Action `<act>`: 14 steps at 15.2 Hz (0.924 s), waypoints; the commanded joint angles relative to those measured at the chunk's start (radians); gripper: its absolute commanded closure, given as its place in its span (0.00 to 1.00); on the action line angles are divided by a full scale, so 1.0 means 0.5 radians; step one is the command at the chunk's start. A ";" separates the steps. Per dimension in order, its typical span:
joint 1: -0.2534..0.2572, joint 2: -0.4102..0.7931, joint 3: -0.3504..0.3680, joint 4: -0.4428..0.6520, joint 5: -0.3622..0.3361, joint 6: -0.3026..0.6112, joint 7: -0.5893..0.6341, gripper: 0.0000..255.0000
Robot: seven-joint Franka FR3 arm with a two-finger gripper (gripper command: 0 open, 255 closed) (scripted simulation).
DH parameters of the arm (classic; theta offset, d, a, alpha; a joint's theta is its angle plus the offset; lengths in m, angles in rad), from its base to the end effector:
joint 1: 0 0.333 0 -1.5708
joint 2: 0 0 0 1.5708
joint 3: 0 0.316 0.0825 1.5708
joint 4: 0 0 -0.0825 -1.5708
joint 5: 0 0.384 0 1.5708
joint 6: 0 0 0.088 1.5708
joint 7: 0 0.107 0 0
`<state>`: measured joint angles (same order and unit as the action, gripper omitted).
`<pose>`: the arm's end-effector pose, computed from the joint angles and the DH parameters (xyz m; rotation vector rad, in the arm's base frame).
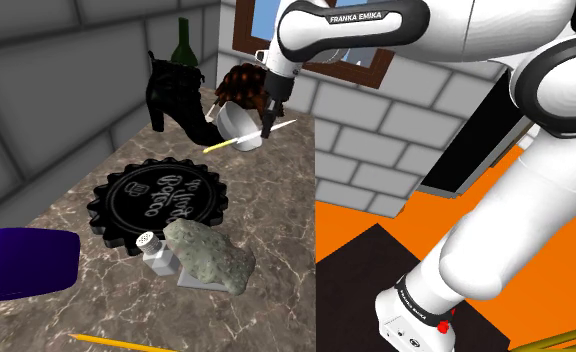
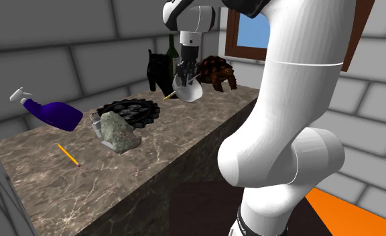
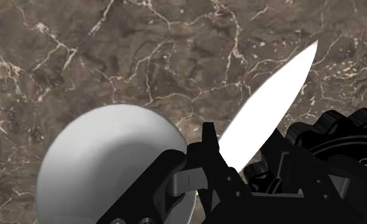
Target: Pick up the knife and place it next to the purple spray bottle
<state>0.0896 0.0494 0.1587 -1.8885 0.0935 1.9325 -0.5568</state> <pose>0.5546 0.1460 0.4769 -2.8228 -1.1465 -0.0149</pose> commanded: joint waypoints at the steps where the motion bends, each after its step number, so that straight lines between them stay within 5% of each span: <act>1: -0.001 -0.006 -0.001 0.048 -0.001 -0.054 0.003 1.00; 14: -0.004 -0.024 -0.003 0.375 -0.006 -0.398 0.030 1.00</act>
<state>0.0882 0.0388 0.1577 -1.7119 0.0906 1.7461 -0.5416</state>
